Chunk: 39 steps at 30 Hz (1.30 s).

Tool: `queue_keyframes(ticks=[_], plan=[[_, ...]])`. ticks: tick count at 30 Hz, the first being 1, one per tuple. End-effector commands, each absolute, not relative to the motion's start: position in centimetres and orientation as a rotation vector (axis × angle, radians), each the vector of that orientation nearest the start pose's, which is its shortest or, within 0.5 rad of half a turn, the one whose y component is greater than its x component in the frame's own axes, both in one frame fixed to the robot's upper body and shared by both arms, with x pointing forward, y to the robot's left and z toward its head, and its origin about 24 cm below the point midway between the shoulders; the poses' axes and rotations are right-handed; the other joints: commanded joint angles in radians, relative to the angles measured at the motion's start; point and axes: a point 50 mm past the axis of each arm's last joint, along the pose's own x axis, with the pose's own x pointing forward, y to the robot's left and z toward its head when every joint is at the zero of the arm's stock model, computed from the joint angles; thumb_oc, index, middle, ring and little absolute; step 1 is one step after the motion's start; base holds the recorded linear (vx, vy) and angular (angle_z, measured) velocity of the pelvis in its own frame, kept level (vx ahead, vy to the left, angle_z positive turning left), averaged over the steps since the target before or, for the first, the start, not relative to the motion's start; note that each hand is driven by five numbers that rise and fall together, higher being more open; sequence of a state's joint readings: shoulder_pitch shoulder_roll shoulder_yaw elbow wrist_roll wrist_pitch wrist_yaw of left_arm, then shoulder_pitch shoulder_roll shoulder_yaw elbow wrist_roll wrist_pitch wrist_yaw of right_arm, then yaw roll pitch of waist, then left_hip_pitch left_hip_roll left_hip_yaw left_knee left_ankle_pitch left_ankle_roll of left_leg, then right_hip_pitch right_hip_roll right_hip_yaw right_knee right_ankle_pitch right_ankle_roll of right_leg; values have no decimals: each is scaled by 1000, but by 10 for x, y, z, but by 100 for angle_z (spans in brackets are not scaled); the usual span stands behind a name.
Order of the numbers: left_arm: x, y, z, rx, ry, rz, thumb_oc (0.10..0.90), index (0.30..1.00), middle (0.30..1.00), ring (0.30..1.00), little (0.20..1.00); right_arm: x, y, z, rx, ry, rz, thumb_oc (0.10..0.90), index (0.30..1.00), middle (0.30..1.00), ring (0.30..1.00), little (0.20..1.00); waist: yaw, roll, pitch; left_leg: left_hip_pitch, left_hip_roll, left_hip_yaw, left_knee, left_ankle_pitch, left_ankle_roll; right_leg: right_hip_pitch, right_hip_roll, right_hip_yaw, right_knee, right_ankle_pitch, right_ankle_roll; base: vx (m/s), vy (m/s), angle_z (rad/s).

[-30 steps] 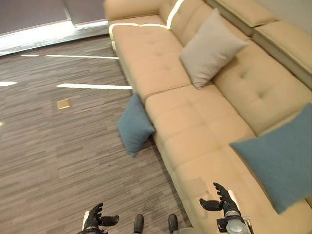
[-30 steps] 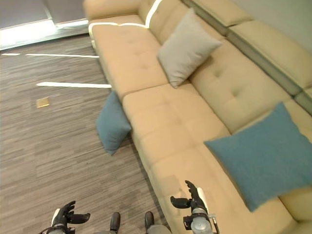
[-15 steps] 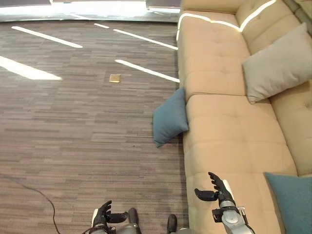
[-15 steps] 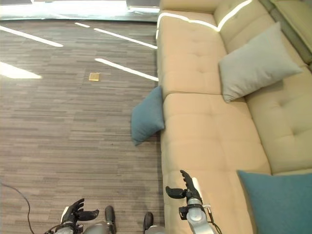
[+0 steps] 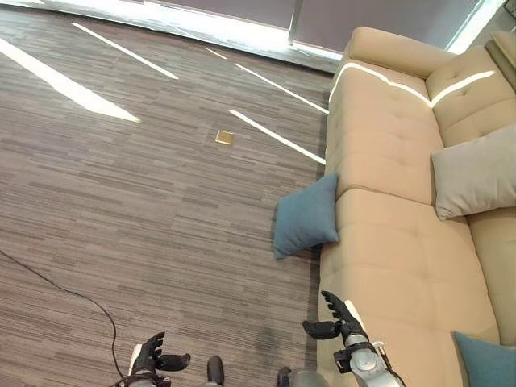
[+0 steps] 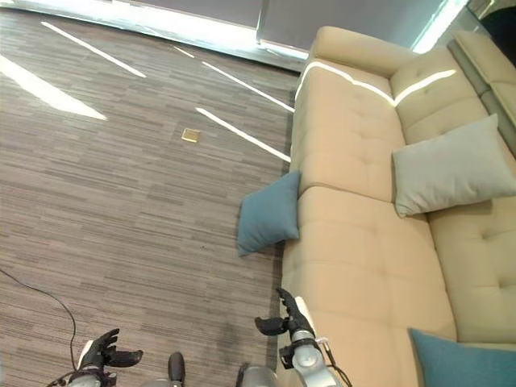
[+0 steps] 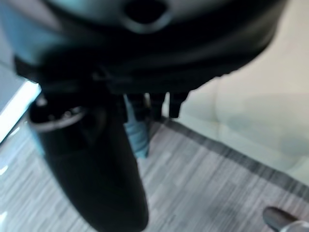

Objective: Pick up all the scattered cushions and arrange them neatly on the sofa.

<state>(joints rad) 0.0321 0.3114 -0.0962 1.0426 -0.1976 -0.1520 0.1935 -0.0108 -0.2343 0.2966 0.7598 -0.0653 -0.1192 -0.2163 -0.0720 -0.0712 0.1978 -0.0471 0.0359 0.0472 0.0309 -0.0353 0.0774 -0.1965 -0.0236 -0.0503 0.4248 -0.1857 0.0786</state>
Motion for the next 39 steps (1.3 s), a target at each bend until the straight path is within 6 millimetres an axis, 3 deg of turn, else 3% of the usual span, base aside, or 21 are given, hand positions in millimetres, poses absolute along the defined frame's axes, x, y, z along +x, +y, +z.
queue_keyframes(ticks=[1, 2, 3, 5, 9, 10, 11, 13, 14, 15, 19, 20, 21, 22, 24, 29, 31, 32, 33, 35, 39], plan=[[134, 269, -123, 250, 809, 361, 800, 900, 900, 900, 900, 208, -189, -85, -488, 477, 45, 800, 900, 900, 900, 900, 3, -9, -39, 78, -74, -7, -46, -51, -55, -62, 2, -26, -138, 211, 45, 300, -9, 46], [135, 269, -123, 241, 812, 369, 800, 900, 900, 900, 900, 215, -187, -80, -493, 453, 66, 800, 900, 900, 900, 900, -7, -21, -39, 114, -102, -47, -41, -78, -57, -83, 11, -64, -288, 262, 65, 396, -11, 33], [137, 268, -123, 239, 805, 358, 800, 900, 900, 900, 900, 214, -187, -80, -498, 450, 71, 800, 900, 900, 900, 900, -10, -28, -43, 122, -116, -61, -34, -91, -56, -71, 15, -53, -326, 258, 65, 496, -26, 33], [138, 264, -123, 239, 799, 344, 800, 900, 900, 900, 900, 211, -190, -80, -515, 449, 73, 800, 900, 900, 900, 900, -17, -31, -54, 137, -122, -77, -13, -118, -64, -49, 32, -24, -324, 256, 50, 222, -35, 52], [138, 264, -123, 239, 799, 344, 800, 900, 900, 900, 900, 211, -190, -80, -515, 449, 73, 800, 900, 900, 900, 900, -17, -30, -54, 137, -122, -77, -13, -118, -64, -49, 32, -24, -324, 256, 50, 110, -37, 42], [143, 248, -124, 220, 780, 286, 800, 900, 900, 900, 900, 206, -199, -81, -539, 468, 61, 800, 900, 900, 900, 900, -44, -27, -71, 56, -81, -5, 284, -63, -172, 36, 20, -49, -358, 242, 18, 436, -183, 41], [147, 245, -122, 216, 764, 275, 800, 900, 900, 900, 900, 208, -201, -80, -546, 464, 50, 800, 900, 900, 900, 900, -33, -45, -55, -34, -54, 46, 470, -41, -190, 76, 11, -46, -379, 235, 1, 436, -183, 121], [147, 245, -122, 216, 764, 275, 800, 900, 900, 900, 900, 208, -201, -80, -546, 464, 50, 800, 900, 900, 900, 900, -34, -45, -57, -36, -54, 45, 471, -41, -190, 74, 10, -47, -379, 235, 1, 144, -63, 59], [149, 246, -121, 218, 762, 269, 800, 900, 900, 900, 900, 205, -201, -83, -531, 486, 44, 800, 900, 900, 900, 900, -17, -62, -58, -103, 1, 121, 491, -75, -155, 126, -2, -54, -398, 206, -6, 391, -52, -51], [148, 246, -122, 222, 768, 266, 800, 900, 900, 900, 900, 204, -202, -84, -533, 493, 39, 800, 900, 900, 900, 900, -10, -68, -65, -135, 8, 131, 393, -108, -132, 143, -7, -51, -410, 192, 3, 396, -49, -35], [148, 246, -121, 227, 767, 260, 800, 900, 900, 900, 900, 204, -203, -85, -536, 498, 35, 800, 900, 900, 900, 900, -5, -70, -64, -142, 12, 134, 328, -93, -130, 158, -9, -43, -417, 183, 7, 136, 34, -21], [148, 246, -122, 229, 770, 257, 800, 900, 900, 900, 900, 203, -203, -85, -540, 500, 32, 800, 900, 900, 900, 900, -1, -63, -67, -161, 24, 133, 265, -60, -133, 169, -4, -39, -422, 176, 7, 378, 161, -23], [148, 248, -120, 234, 764, 256, 800, 900, 900, 900, 900, 202, -206, -86, -541, 505, 16, 800, 900, 900, 900, 900, 28, -46, -57, -222, 24, 95, 99, 80, -160, 225, 22, -8, -436, 148, 4, 474, 208, -8], [149, 247, -120, 229, 758, 258, 800, 900, 900, 900, 900, 202, -207, -86, -540, 508, 10, 800, 900, 900, 900, 900, 34, -46, -52, -235, 19, 87, 76, 98, -164, 240, 25, 1, -432, 138, 3, 385, 169, -17], [148, 246, -121, 224, 762, 251, 800, 900, 900, 900, 900, 201, -209, -87, -541, 513, 8, 800, 900, 900, 900, 900, 38, -41, -53, -231, 19, 79, 64, 109, -165, 252, 31, 14, -426, 130, 3, 209, 118, -41], [141, 247, -124, 240, 792, 239, 800, 900, 900, 900, 900, 193, -202, -92, -528, 537, 22, 800, 900, 900, 900, 900, 42, -52, -85, -191, -9, 66, 87, 64, -128, 267, 1, 61, -338, 93, 28, 334, 241, -41], [144, 252, -121, 267, 784, 236, 800, 900, 900, 900, 900, 196, -195, -91, -522, 522, 43, 800, 900, 900, 900, 900, 38, -66, -83, -132, -45, 68, 83, 19, -79, 201, -39, 81, -125, 216, 73, 245, 229, -22], [144, 252, -121, 267, 784, 236, 800, 900, 900, 900, 900, 196, -195, -91, -522, 522, 43, 800, 900, 900, 900, 900, 39, -64, -85, -134, -43, 69, 81, 21, -80, 197, -37, 81, -126, 219, 73, 153, 221, -1], [149, 257, -117, 279, 767, 244, 800, 900, 900, 900, 900, 202, -191, -87, -520, 495, 54, 800, 900, 900, 900, 900, 26, -56, -62, -95, -43, 68, 69, 6, -55, 114, -40, 92, 34, 323, 82, 153, 230, -5], [153, 262, -114, 290, 750, 260, 800, 900, 900, 900, 900, 207, -184, -84, -514, 471, 66, 800, 900, 900, 900, 900, 19, -31, -44, -58, -31, 70, 55, -13, -42, 58, -49, 71, 124, 321, 79, 177, 223, 11], [154, 262, -114, 290, 750, 260, 800, 900, 900, 900, 900, 207, -184, -84, -514, 471, 66, 800, 900, 900, 900, 900, 19, -33, -43, -56, -32, 70, 55, -13, -42, 57, -50, 72, 128, 319, 79, 17, 17, 14]])
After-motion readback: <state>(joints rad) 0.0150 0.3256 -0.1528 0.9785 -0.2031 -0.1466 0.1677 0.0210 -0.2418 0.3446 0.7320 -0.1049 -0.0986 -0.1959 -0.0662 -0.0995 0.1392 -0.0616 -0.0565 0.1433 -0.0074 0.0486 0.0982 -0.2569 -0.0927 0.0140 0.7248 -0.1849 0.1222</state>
